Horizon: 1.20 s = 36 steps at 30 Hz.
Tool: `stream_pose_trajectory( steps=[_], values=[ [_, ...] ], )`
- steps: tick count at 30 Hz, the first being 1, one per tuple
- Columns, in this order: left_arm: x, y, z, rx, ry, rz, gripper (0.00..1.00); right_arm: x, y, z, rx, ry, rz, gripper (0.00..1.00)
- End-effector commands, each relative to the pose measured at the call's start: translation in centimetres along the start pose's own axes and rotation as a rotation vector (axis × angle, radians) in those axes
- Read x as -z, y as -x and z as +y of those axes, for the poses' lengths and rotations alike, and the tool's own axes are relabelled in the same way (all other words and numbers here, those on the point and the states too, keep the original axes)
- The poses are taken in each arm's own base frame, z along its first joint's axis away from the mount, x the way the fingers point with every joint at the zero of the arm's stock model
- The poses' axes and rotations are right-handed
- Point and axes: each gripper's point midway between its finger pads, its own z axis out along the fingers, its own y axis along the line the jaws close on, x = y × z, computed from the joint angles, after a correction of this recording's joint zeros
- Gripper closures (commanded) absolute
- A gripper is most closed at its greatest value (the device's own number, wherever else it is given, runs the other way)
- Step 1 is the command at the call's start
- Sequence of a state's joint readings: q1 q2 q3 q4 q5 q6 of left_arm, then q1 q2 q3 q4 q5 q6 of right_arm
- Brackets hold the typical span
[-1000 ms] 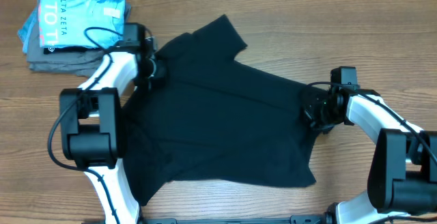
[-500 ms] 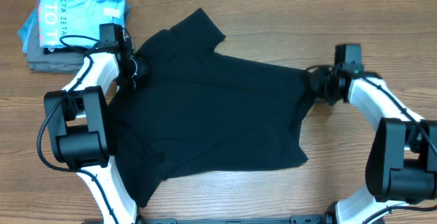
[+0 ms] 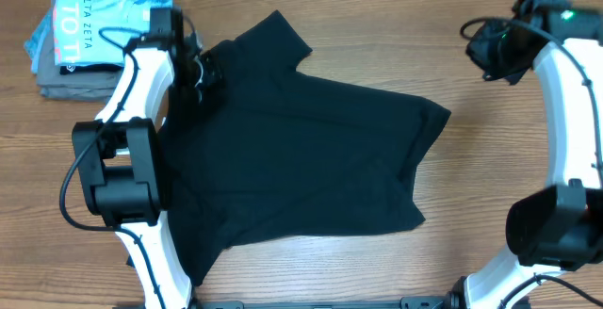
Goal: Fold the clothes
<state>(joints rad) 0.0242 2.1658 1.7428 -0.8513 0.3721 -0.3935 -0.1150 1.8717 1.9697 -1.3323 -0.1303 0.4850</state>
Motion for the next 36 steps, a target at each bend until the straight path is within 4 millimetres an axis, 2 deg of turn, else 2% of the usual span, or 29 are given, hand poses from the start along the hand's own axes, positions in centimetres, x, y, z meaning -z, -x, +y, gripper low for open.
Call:
stream_pose_trajectory(
  steps=[1,2,3,5,6,10,16,19,23,26,32,36],
  values=[
    [6.5,1.0,-4.8,-0.151,-0.034,-0.104,0.44,3.2,-2.6,3.4,0.139,0.126,0.073,0.43],
    [7.5,0.5,-5.5,-0.17,-0.037,-0.104,0.1,3.2,-3.9,3.5,0.159,0.12,0.117,0.3],
    [8.5,0.0,-6.2,-0.183,-0.04,-0.102,0.0,3.2,-5.0,3.3,0.165,0.099,0.155,0.24],
    [10.0,-1.5,-7.2,-0.208,-0.041,-0.088,0.0,2.5,-8.1,2.9,0.214,0.05,0.255,0.22],
    [10.4,-2.1,-7.4,-0.213,-0.038,-0.076,0.0,2.1,-9.0,3.0,0.237,0.042,0.281,0.22],
    [10.5,-4.4,-7.3,-0.205,-0.015,-0.002,0.0,-0.2,-12.8,3.2,0.372,-0.01,0.372,0.2],
    [10.0,-6.5,-4.6,-0.167,0.109,0.091,0.0,-5.7,-17.5,1.8,0.464,-0.097,0.453,0.17],
    [10.2,-7.3,-3.7,-0.155,0.156,0.121,0.0,-8.2,-19.4,0.3,0.472,-0.12,0.492,0.18],
    [10.3,-7.6,-3.0,-0.151,0.188,0.132,0.0,-10.6,-21.3,-1.8,0.464,-0.137,0.531,0.19],
    [10.3,-7.5,-3.0,-0.151,0.19,0.13,0.0,-11.8,-22.5,-2.2,0.455,-0.111,0.554,0.22],
    [10.3,-7.5,-3.0,-0.151,0.191,0.129,0.0,-13.8,-23.8,-2.3,0.462,-0.062,0.544,0.23],
    [10.3,-7.4,-2.9,-0.152,0.198,0.127,0.0,-14.6,-24.0,-1.5,0.491,-0.036,0.516,0.25]
  ],
)
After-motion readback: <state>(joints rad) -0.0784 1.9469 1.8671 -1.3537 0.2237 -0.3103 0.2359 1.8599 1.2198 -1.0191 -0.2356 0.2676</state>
